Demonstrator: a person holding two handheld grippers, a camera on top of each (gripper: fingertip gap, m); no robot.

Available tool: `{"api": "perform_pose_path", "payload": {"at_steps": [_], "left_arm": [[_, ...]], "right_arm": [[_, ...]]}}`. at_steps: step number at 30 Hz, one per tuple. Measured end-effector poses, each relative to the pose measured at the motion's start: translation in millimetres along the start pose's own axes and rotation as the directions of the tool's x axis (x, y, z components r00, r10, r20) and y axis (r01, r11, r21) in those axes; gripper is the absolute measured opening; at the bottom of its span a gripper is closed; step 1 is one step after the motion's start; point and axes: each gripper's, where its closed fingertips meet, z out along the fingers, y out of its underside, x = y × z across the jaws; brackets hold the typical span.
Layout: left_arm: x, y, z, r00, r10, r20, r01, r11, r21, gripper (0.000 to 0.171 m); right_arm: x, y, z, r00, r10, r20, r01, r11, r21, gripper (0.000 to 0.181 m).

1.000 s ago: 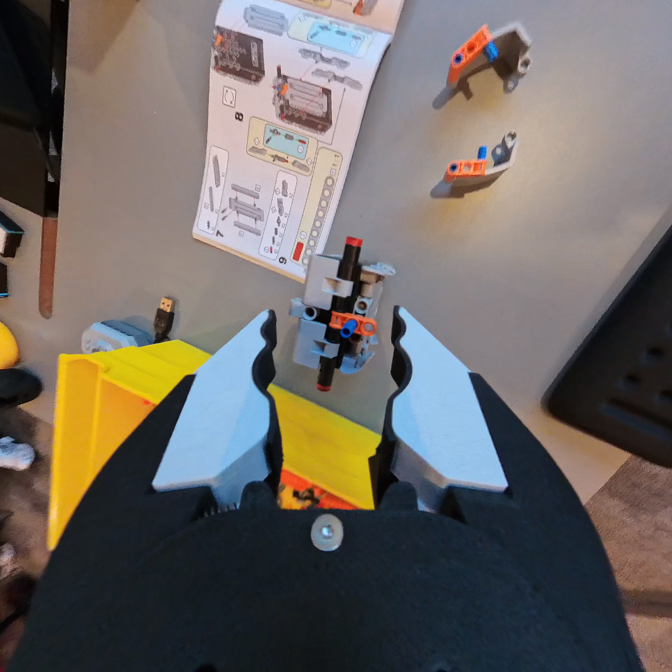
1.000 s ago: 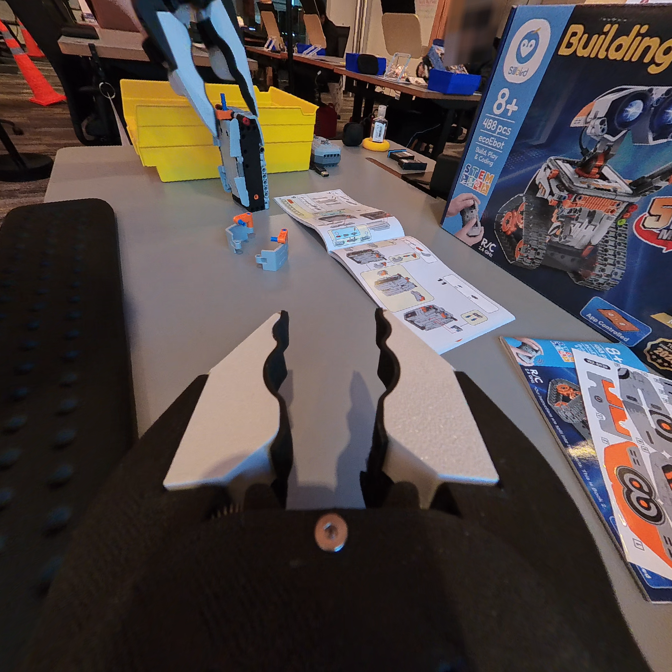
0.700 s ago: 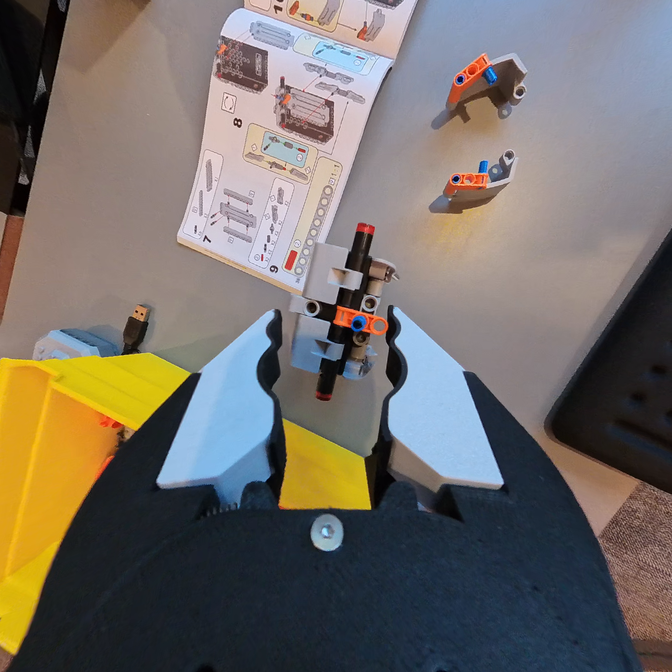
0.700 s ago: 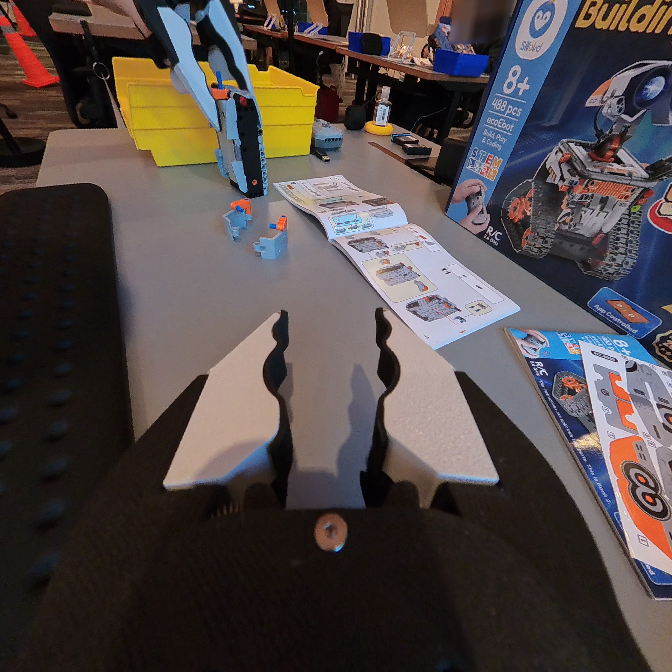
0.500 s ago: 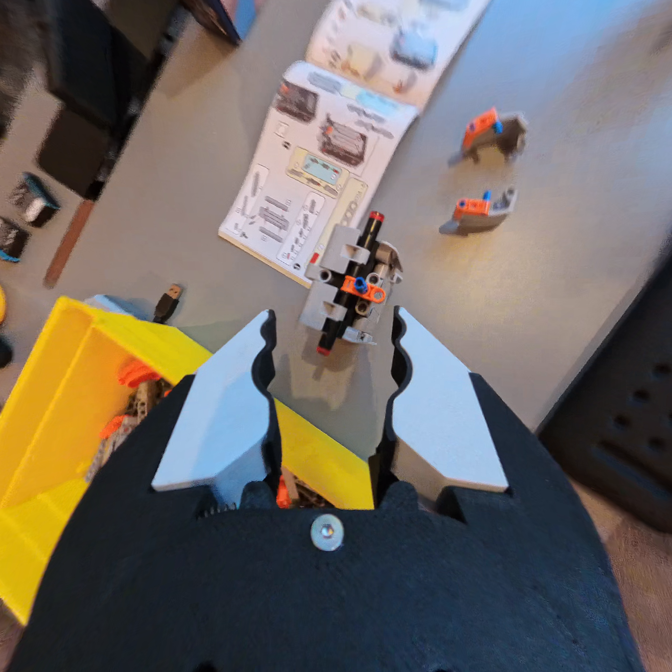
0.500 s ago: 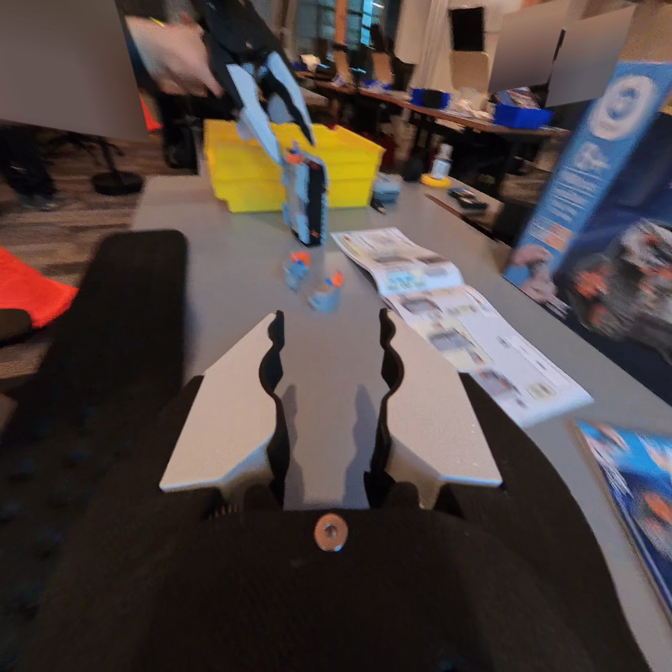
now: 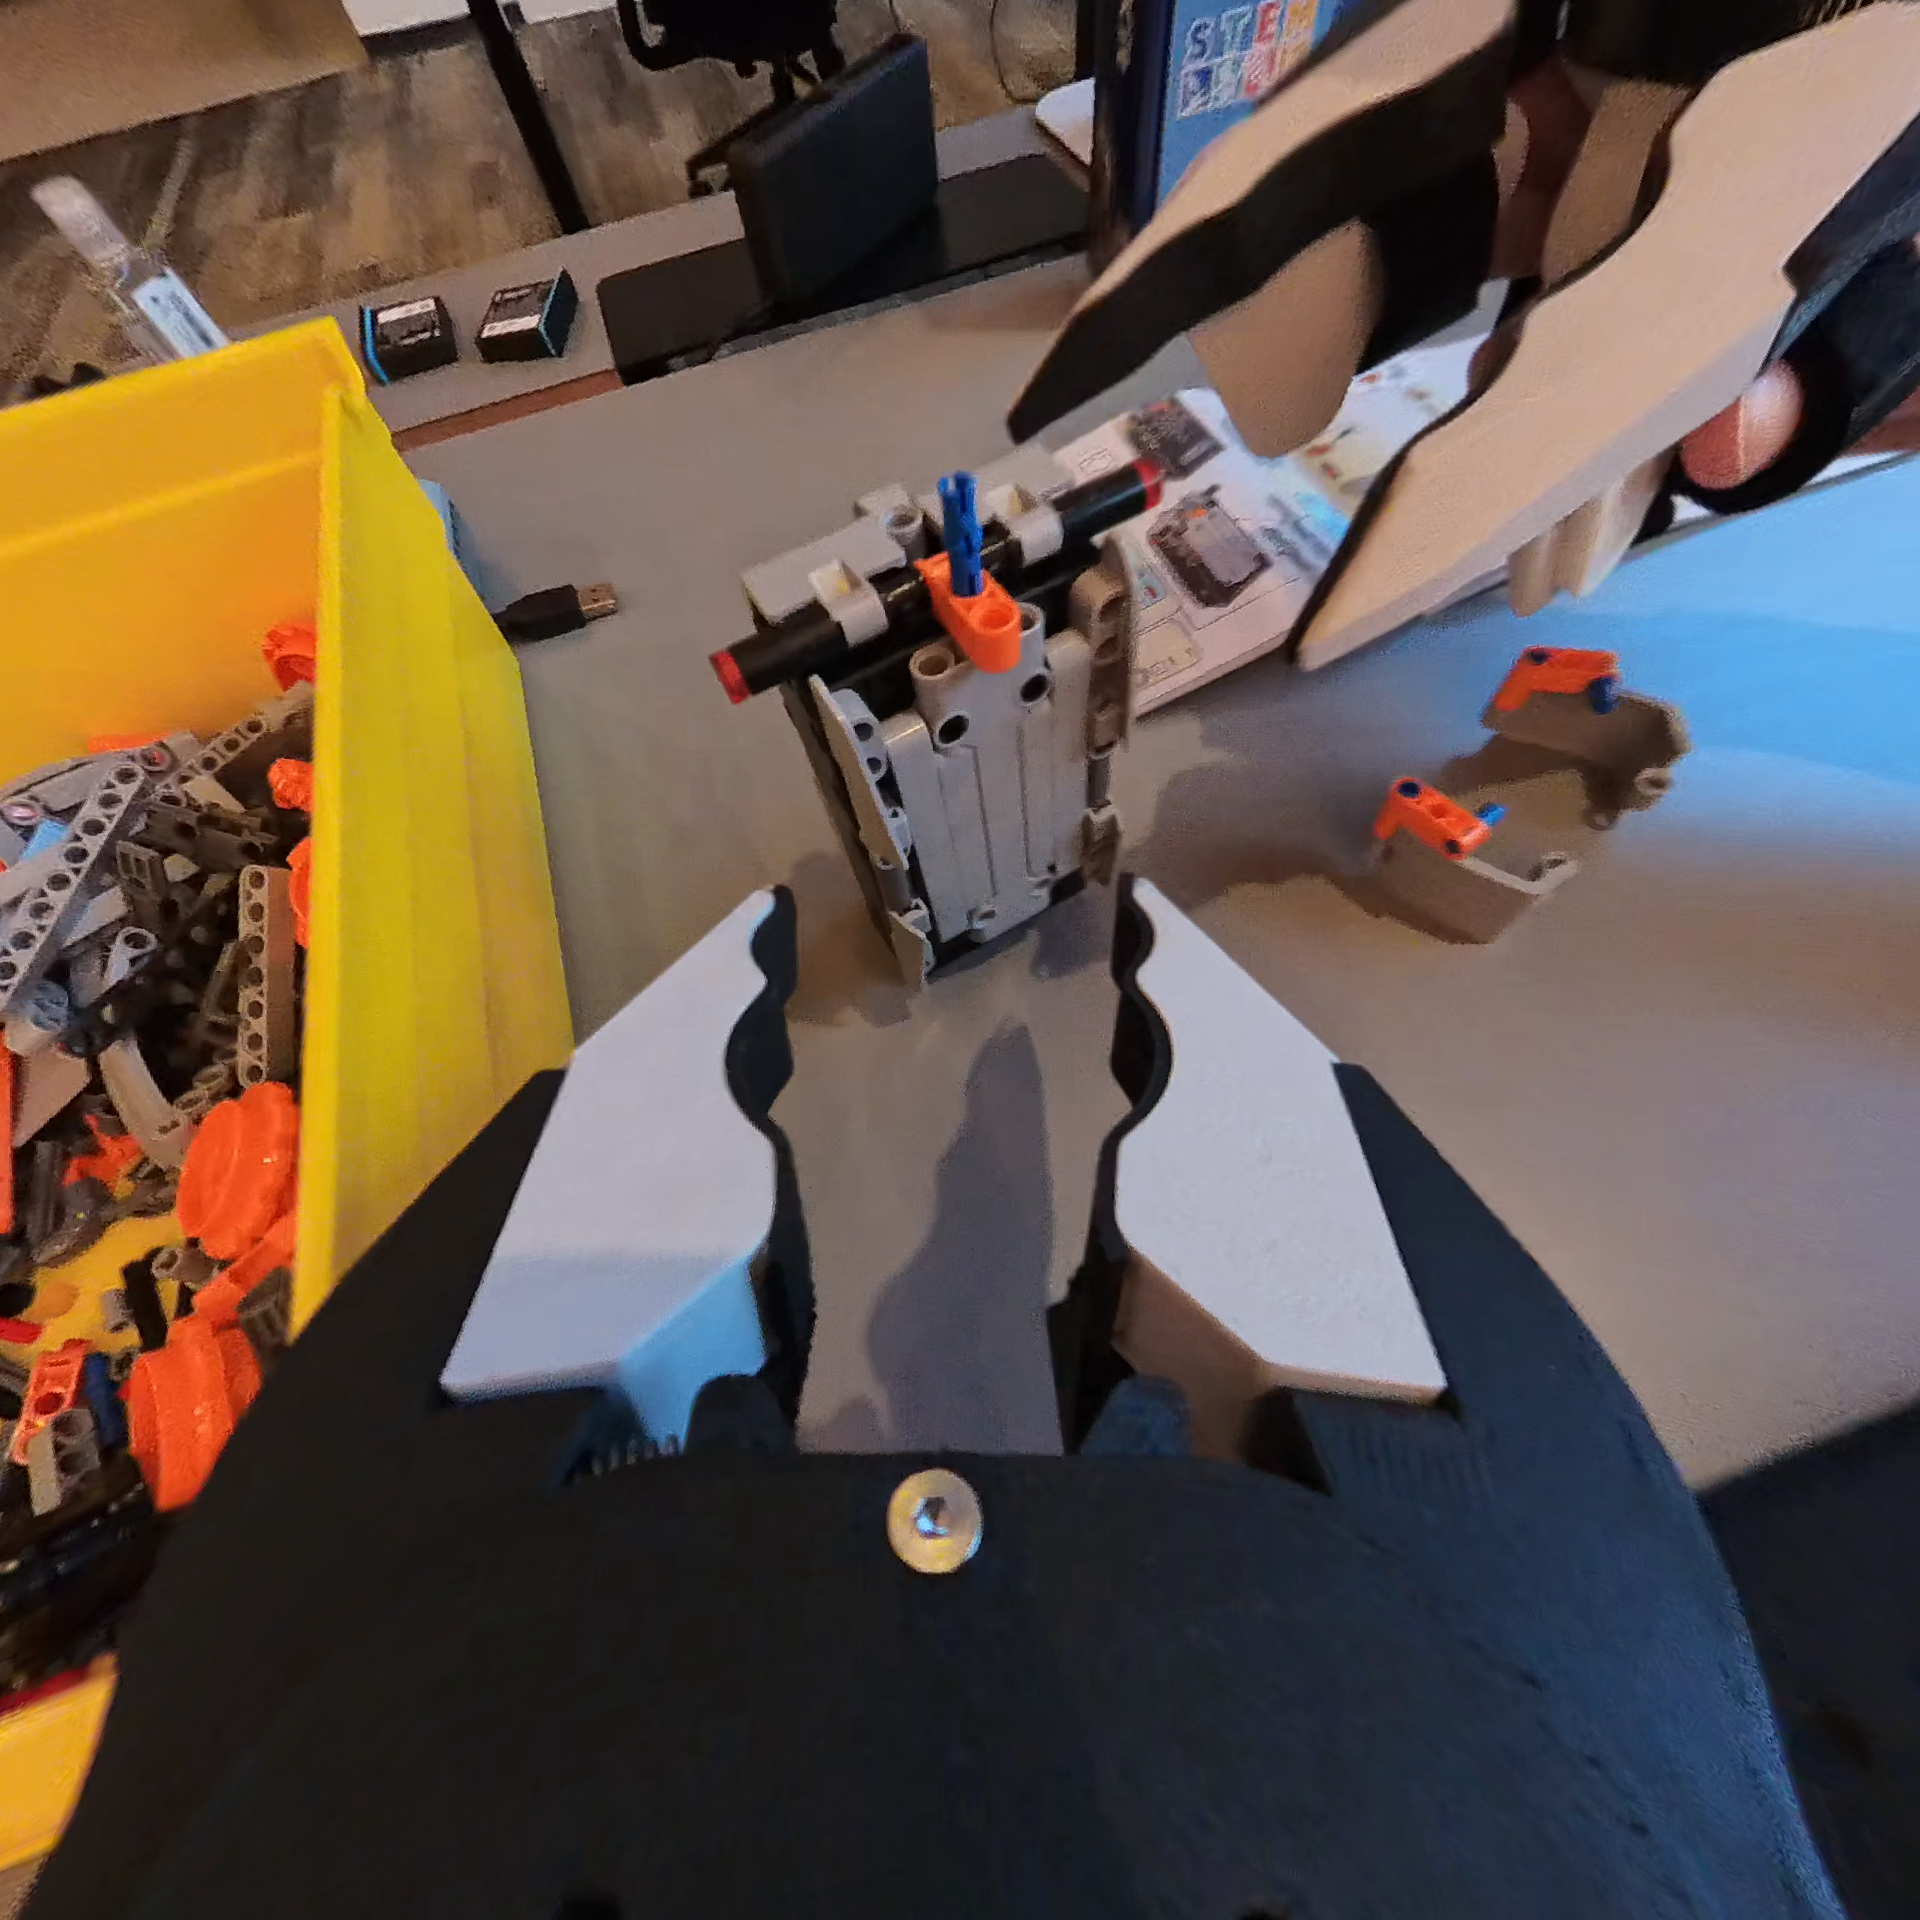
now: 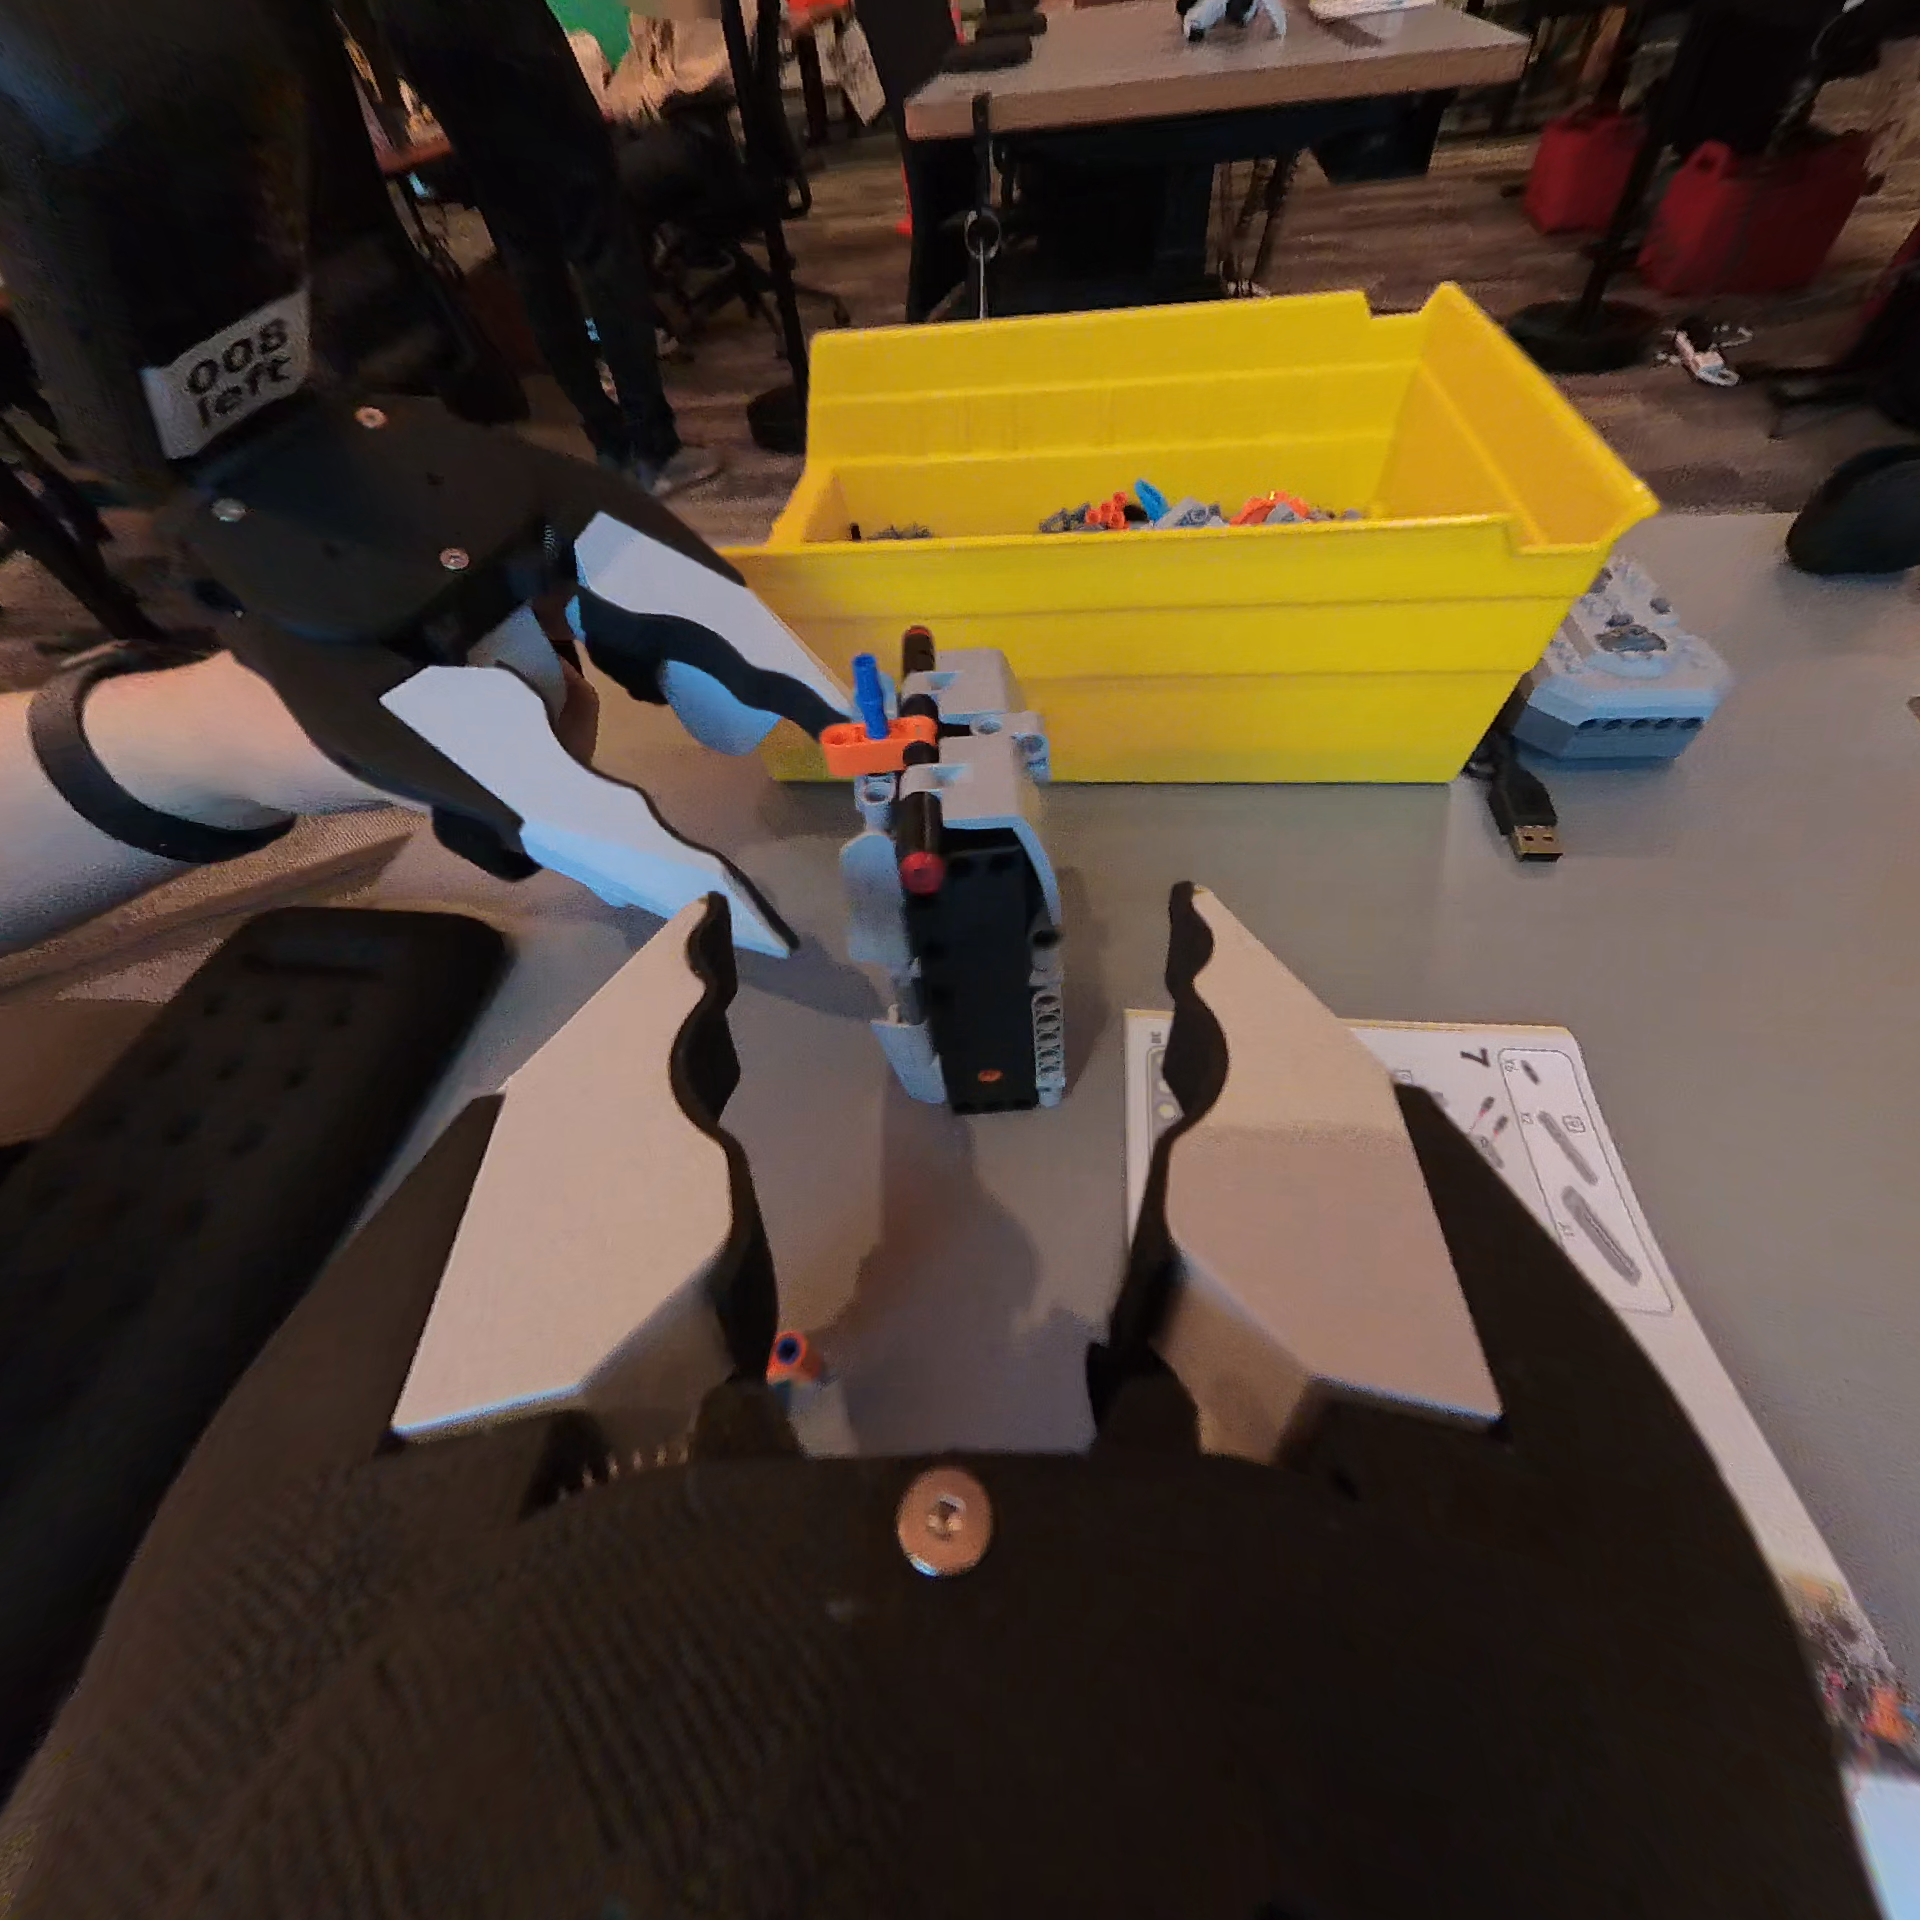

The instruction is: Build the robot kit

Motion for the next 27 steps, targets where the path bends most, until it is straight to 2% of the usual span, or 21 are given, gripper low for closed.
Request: {"api": "perform_pose_path", "payload": {"at_steps": [4, 6, 8, 11, 16, 17, 23, 27], "left_arm": [[3.7, 12.8, 23.9, 0.991, -0.084, -0.102, 0.080, 0.996, -0.039, 0.049], [3.1, 13.2, 29.9, 0.985, -0.113, -0.128, 0.110, 0.994, -0.025, 0.046], [1.0, 12.8, 33.4, 0.986, -0.103, -0.129, 0.104, 0.995, 0.000, 0.046], [-1.1, 12.7, 34.9, 0.992, -0.060, -0.115, 0.062, 0.998, 0.014, 0.052], [-0.4, 12.4, 34.4, 0.993, -0.053, -0.107, 0.055, 0.998, 0.017, 0.046], [0.0, 12.3, 34.5, 0.993, -0.047, -0.106, 0.049, 0.999, 0.018, 0.046], [5.3, 10.7, 33.1, 0.994, -0.018, -0.105, 0.016, 1.000, -0.014, 0.045], [9.1, -3.6, 23.9, 0.996, 0.002, -0.094, -0.003, 1.000, -0.014, 0.044]], "right_arm": [[-4.8, 9.9, 22.9, 1.000, 0.019, -0.003, -0.019, 0.999, -0.041, 0.083], [-1.6, 17.9, 26.6, 0.998, -0.023, -0.058, 0.018, 0.996, -0.083, 0.080], [-1.9, 27.2, 29.3, 0.995, -0.074, -0.061, 0.066, 0.990, -0.129, 0.077], [6.4, 42.5, 33.3, 0.995, -0.075, -0.072, 0.060, 0.978, -0.198, 0.070], [0.9, 34.7, 38.1, 1.000, 0.010, -0.007, -0.011, 0.990, -0.143, 0.060], [2.8, 35.0, 37.3, 1.000, 0.004, -0.011, -0.006, 0.989, -0.146, 0.055], [-1.3, 35.0, 32.0, 0.998, -0.054, -0.016, 0.051, 0.982, -0.181, 0.054], [-6.3, 21.7, 22.2, 0.997, -0.070, -0.026, 0.065, 0.983, -0.171, 0.054]]}}
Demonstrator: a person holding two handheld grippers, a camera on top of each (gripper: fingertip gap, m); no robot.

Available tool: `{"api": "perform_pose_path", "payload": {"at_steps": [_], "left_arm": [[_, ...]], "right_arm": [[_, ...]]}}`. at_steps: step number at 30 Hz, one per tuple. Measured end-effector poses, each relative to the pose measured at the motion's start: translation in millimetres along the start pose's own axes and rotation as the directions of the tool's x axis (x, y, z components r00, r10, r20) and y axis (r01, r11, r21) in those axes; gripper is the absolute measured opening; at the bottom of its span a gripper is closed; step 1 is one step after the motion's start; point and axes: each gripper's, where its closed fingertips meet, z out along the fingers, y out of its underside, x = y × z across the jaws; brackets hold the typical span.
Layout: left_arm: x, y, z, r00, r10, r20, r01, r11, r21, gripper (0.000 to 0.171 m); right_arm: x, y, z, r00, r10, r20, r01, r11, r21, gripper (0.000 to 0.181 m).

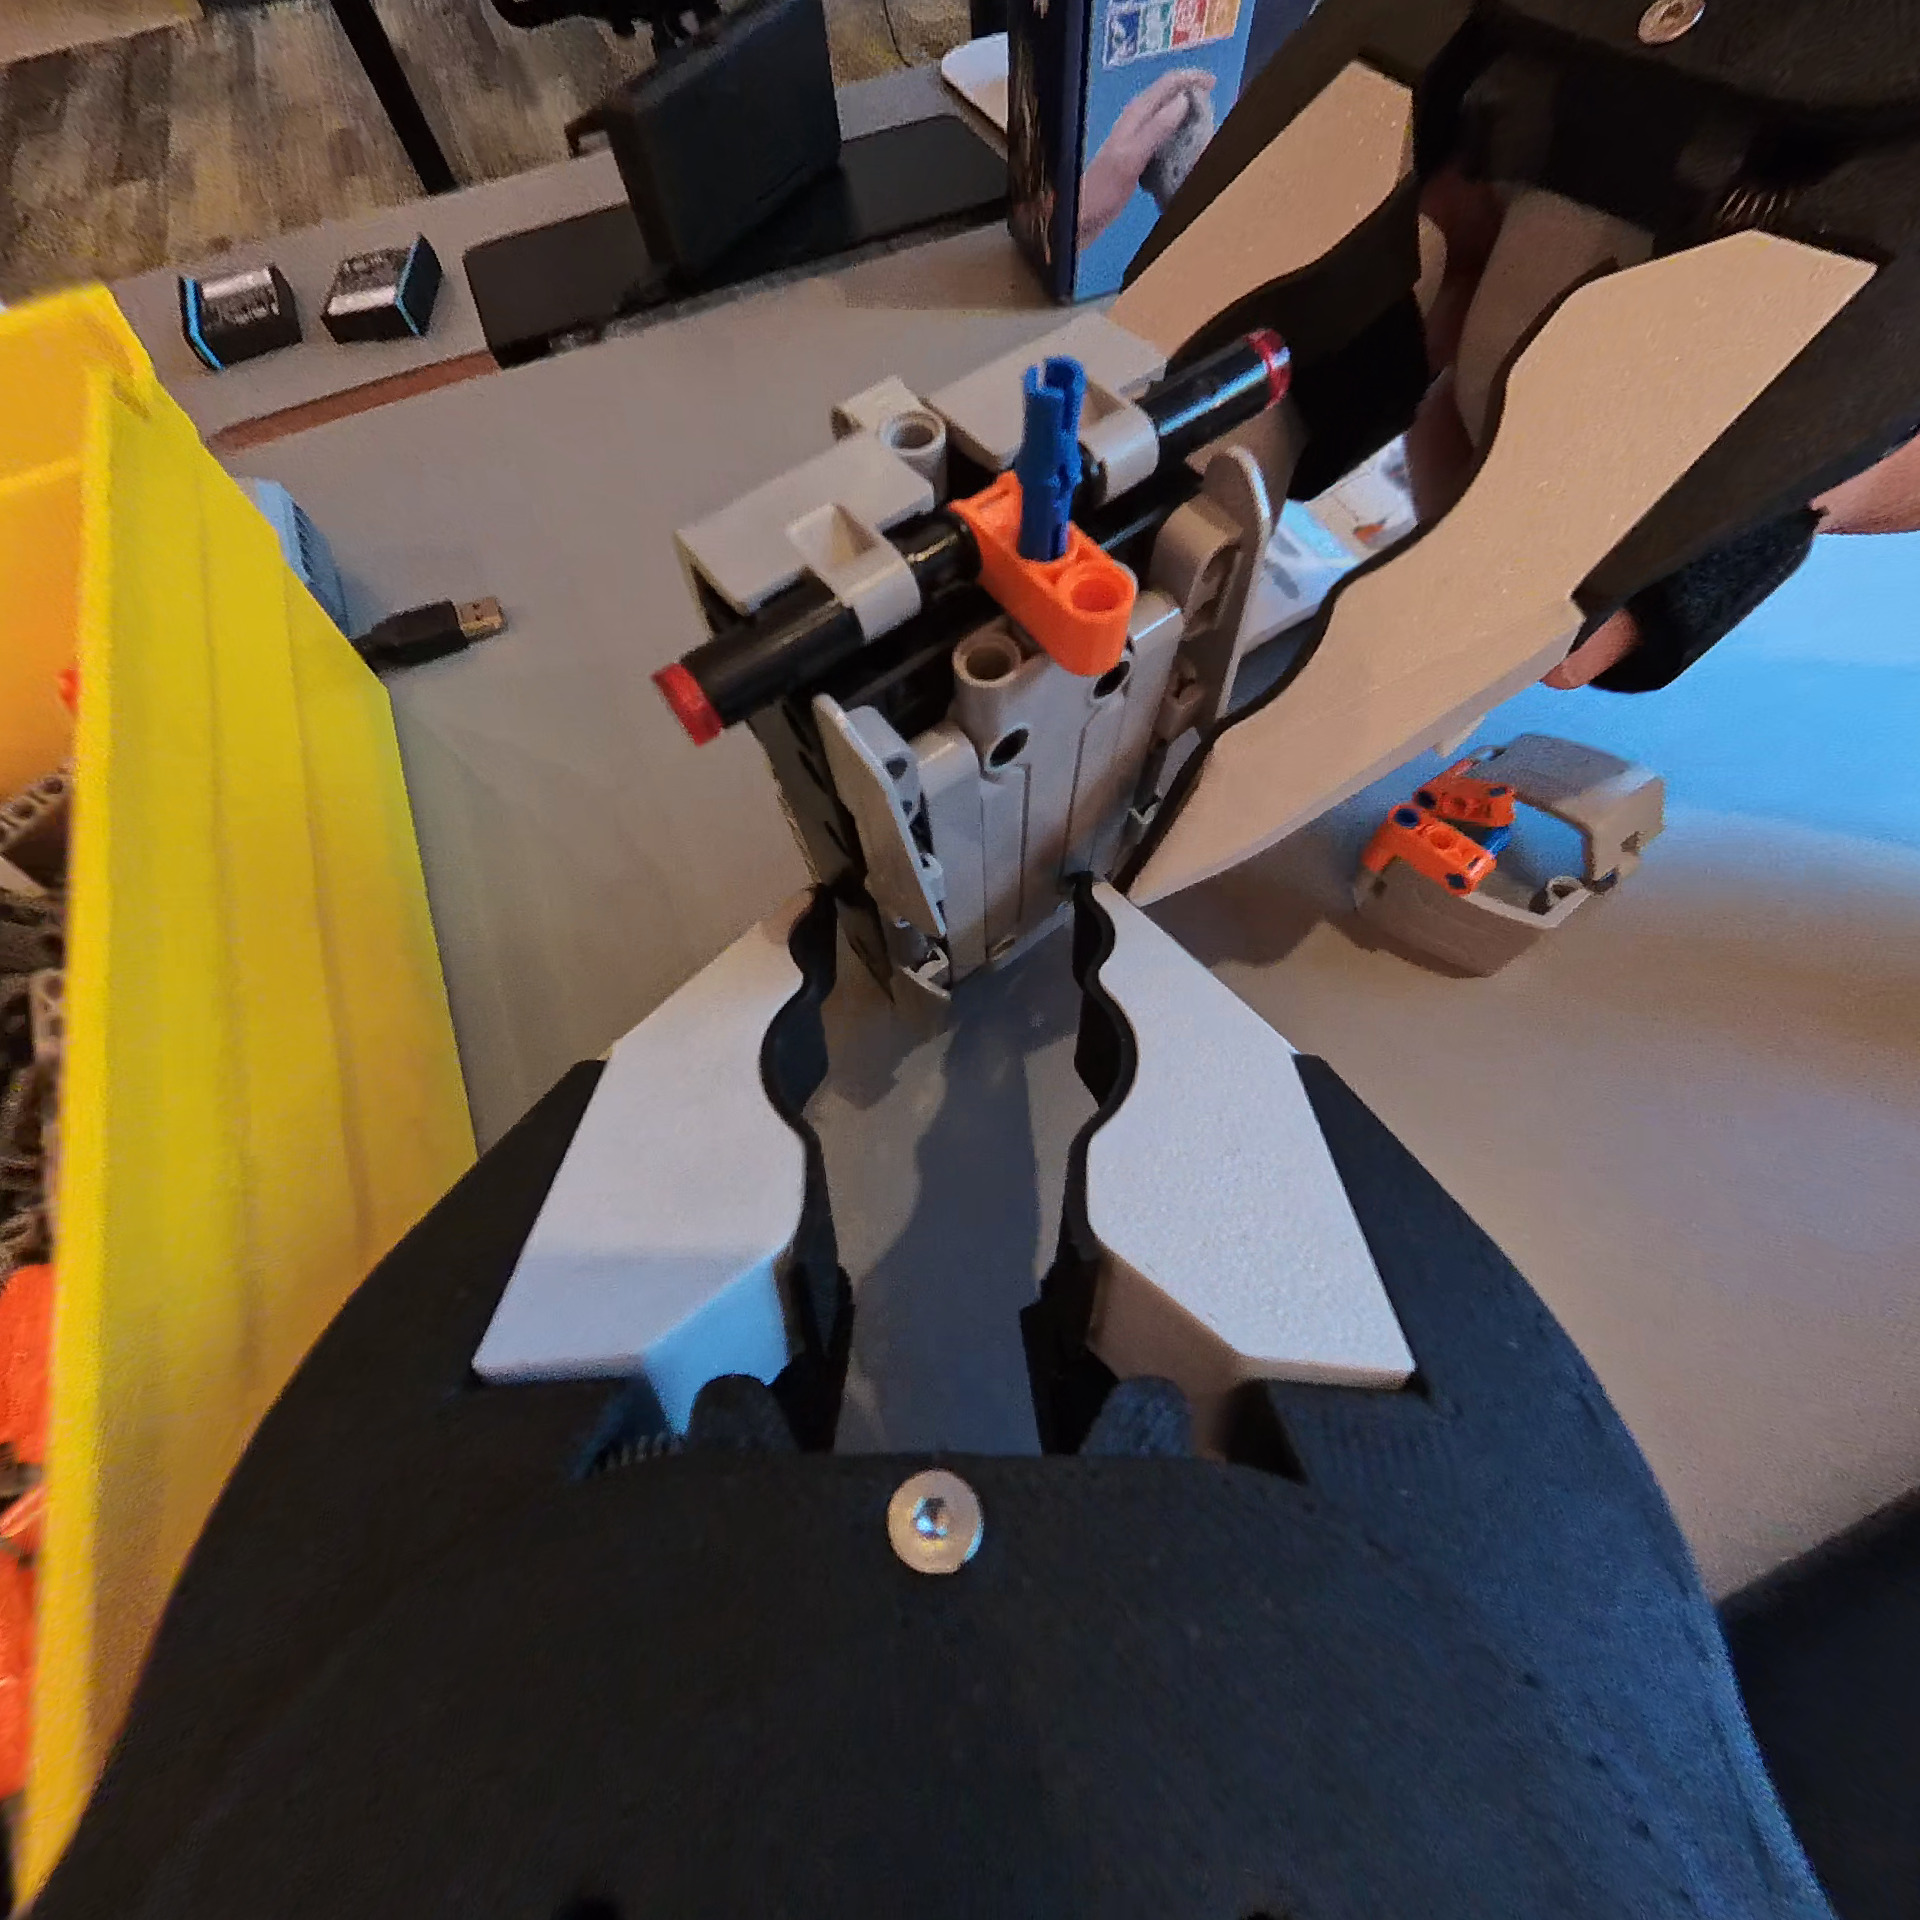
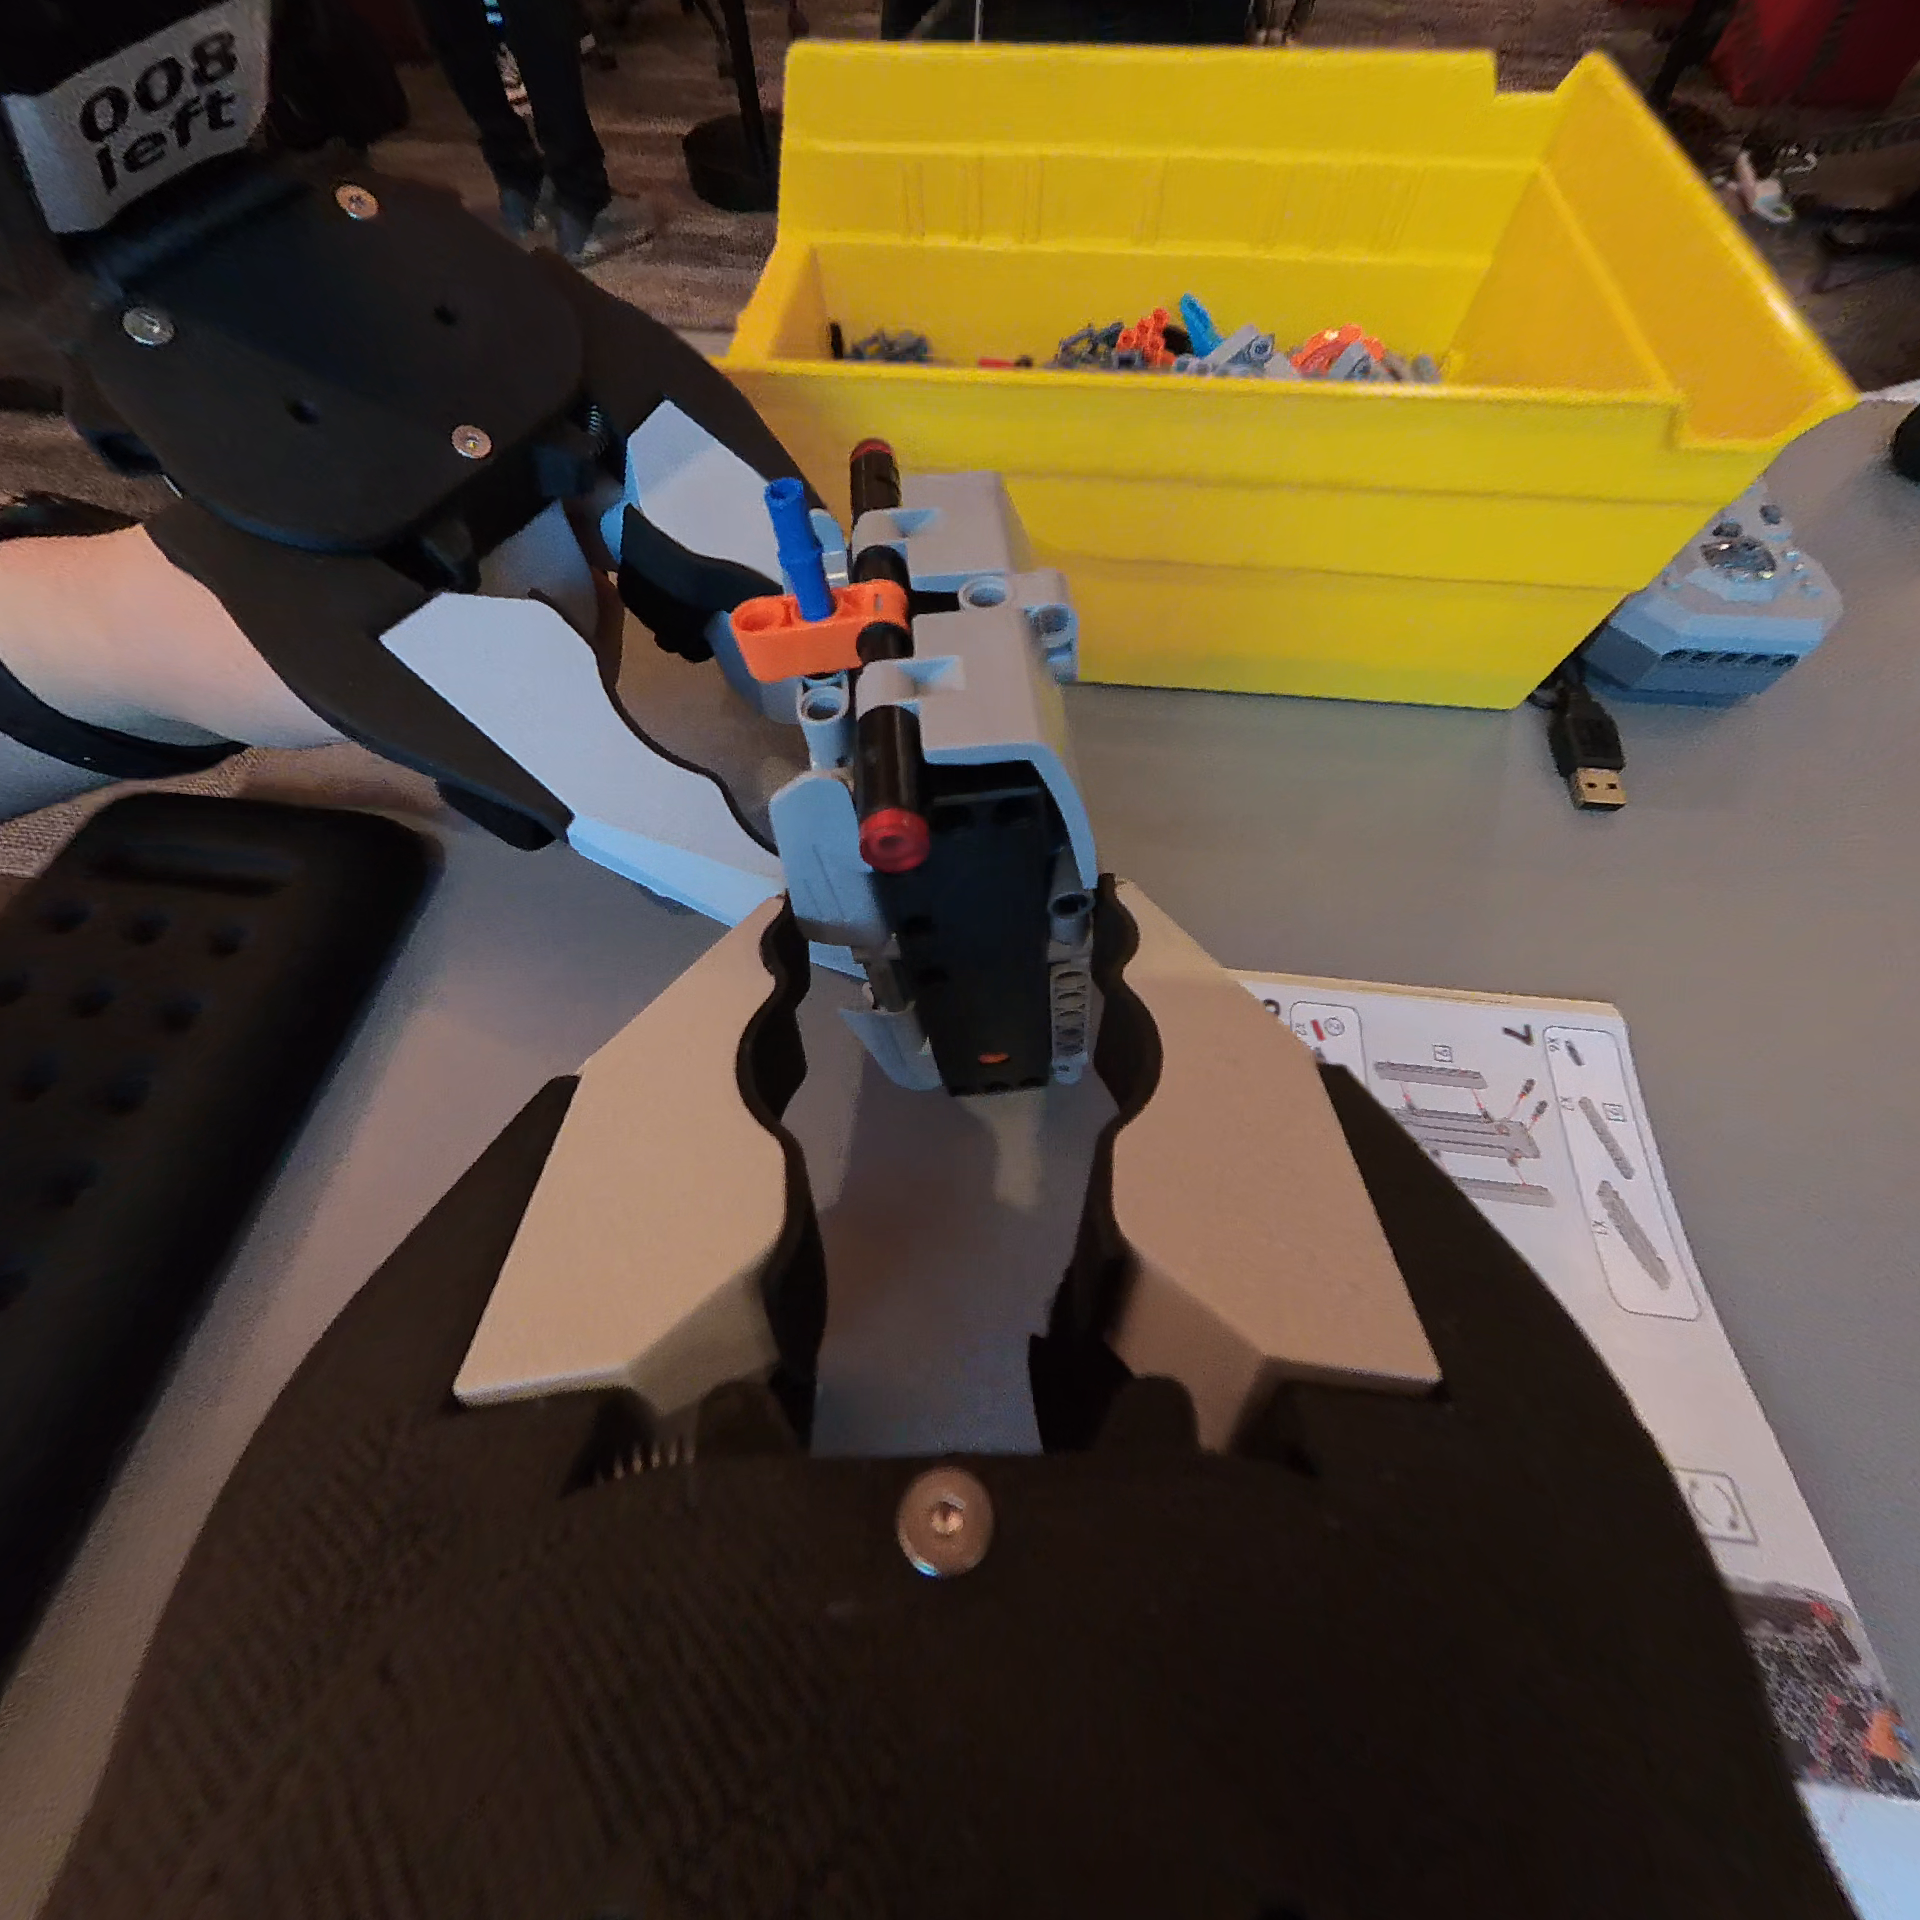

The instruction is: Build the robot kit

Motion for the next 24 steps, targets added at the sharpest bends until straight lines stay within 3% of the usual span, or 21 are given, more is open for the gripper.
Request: {"api": "perform_pose_path", "payload": {"at_steps": [4, 7, 10, 13, 16, 19, 24], "left_arm": [[14.3, -30.6, -8.2, 1.000, 0.026, -0.010, -0.026, 0.999, -0.021, 0.044], [43.0, -67.8, -4.3, 0.997, 0.073, -0.040, -0.074, 0.997, -0.029, 0.044], [95.6, -104.7, 12.4, 0.987, 0.116, -0.108, -0.118, 0.993, -0.014, 0.044], [165.7, -125.5, 39.9, 0.970, 0.137, -0.200, -0.137, 0.990, 0.014, 0.044], [235.3, -124.9, 67.9, 0.945, 0.161, -0.286, -0.163, 0.986, 0.017, 0.044], [287.2, -110.2, 88.1, 0.923, 0.164, -0.349, -0.182, 0.983, -0.017, 0.044], [320.6, -78.4, 101.7, 0.916, 0.169, -0.365, -0.213, 0.973, -0.085, 0.043]], "right_arm": [[-1.5, -16.9, -30.2, 1.000, 0.007, -0.015, -0.006, 1.000, 0.027, 0.054], [0.7, -23.4, -76.9, 0.998, 0.025, -0.060, -0.023, 0.999, 0.039, 0.055], [0.3, -10.7, -142.1, 0.990, 0.062, -0.128, -0.057, 0.998, 0.039, 0.055], [-7.2, 25.8, -210.3, 0.970, 0.120, -0.213, -0.117, 0.993, 0.030, 0.055], [-22.0, 76.7, -263.7, 0.941, 0.185, -0.285, -0.186, 0.982, 0.023, 0.055], [-38.7, 123.4, -293.9, 0.915, 0.264, -0.306, -0.265, 0.963, 0.040, 0.054], [-58.1, 169.0, -298.4, 0.913, 0.297, -0.279, -0.303, 0.953, 0.021, 0.054]]}}
